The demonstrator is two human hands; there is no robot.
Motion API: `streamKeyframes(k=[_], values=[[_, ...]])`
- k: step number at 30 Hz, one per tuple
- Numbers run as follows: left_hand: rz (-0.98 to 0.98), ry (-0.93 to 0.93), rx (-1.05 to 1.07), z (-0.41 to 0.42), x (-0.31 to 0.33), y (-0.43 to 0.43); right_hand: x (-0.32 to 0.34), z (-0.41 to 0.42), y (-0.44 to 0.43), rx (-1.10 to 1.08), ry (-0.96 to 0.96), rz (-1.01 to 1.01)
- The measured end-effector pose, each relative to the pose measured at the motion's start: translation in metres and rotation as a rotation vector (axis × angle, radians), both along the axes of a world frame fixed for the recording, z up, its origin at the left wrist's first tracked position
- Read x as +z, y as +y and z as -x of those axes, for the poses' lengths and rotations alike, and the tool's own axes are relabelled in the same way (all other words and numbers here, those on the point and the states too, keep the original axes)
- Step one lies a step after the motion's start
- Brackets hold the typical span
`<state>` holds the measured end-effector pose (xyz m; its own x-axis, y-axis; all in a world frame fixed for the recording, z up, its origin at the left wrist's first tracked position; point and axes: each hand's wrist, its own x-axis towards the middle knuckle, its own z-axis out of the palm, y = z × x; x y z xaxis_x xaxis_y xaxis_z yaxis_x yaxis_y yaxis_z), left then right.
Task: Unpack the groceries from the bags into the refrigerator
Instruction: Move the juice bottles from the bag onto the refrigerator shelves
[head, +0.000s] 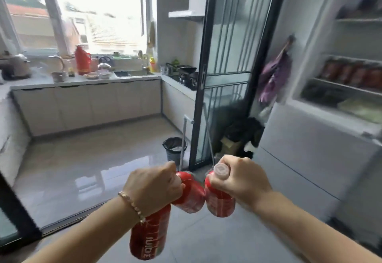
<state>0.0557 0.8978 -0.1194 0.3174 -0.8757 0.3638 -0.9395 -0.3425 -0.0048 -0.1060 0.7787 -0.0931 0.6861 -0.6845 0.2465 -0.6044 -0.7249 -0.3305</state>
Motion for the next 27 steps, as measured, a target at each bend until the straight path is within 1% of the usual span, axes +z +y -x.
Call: streamKeyframes(k=[3, 10, 14, 17, 21, 24, 27], values=[[0.008, 0.083, -0.080, 0.006, 0.001, -0.090, 0.002, 0.022, -0.069, -0.120, -0.019, -0.011], [-0.014, 0.007, -0.371, 0.005, 0.014, -0.274, 0.000, 0.032, -0.209, -0.356, 0.040, 0.086], [-0.046, 0.012, -0.541, -0.002, 0.032, -0.389, 0.002, 0.029, -0.299, -0.493, -0.033, 0.013], [-0.037, -0.006, -0.652, -0.002, 0.046, -0.464, 0.010, 0.033, -0.356, -0.590, -0.067, 0.004], [-0.021, -0.007, -0.740, 0.010, 0.058, -0.556, 0.024, 0.044, -0.423, -0.729, -0.062, 0.005], [0.035, -0.002, -0.791, 0.026, 0.063, -0.617, 0.031, 0.059, -0.472, -0.774, -0.067, 0.016], [0.040, 0.003, -0.844, 0.043, 0.067, -0.671, 0.033, 0.074, -0.518, -0.811, -0.057, 0.037]])
